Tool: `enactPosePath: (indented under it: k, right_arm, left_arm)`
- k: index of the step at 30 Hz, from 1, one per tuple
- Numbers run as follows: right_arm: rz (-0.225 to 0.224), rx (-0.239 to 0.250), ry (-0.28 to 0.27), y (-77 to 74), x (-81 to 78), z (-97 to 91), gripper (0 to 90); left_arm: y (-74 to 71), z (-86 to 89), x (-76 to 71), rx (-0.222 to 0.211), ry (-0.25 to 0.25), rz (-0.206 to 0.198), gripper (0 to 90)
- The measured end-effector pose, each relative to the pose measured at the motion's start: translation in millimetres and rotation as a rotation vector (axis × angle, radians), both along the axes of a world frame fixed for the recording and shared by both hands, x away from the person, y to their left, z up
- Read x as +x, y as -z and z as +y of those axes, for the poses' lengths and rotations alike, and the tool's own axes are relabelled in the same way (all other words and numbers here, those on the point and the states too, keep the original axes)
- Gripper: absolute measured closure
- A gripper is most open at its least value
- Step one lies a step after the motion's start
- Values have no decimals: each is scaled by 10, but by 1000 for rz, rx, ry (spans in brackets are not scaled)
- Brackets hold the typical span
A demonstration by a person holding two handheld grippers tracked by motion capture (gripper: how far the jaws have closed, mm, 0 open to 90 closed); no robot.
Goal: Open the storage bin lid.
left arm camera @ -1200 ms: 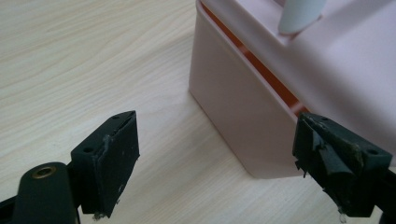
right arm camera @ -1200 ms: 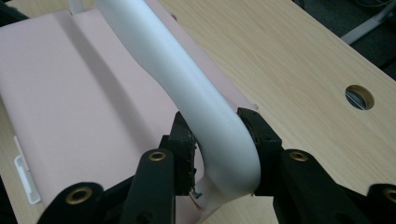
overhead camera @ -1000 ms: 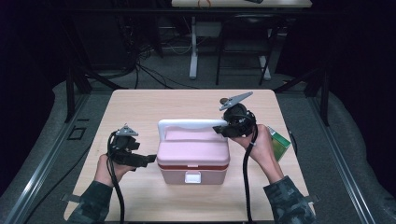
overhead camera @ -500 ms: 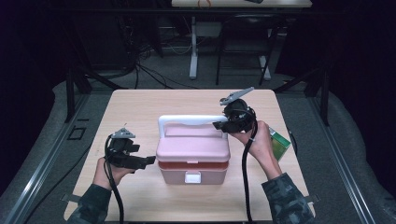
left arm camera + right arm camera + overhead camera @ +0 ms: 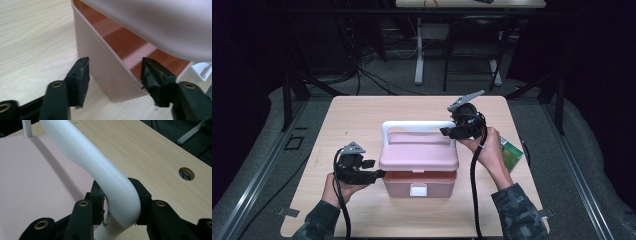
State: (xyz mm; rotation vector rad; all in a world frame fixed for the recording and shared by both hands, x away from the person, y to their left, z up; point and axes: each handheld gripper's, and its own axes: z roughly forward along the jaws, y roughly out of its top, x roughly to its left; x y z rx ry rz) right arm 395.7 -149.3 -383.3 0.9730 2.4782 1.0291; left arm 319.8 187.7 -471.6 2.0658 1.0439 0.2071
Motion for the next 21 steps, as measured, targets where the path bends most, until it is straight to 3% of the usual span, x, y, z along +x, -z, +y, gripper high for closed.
enactPosePath:
  k: [9,21]
  right_arm:
    - [-21,-21,6,0,16,10,669]
    - [-29,-23,14,-17,104,5,671]
  left_arm:
    - [38,-64,-22,-28,20,8,604]
    - [38,-81,-36,-20,5,4,622]
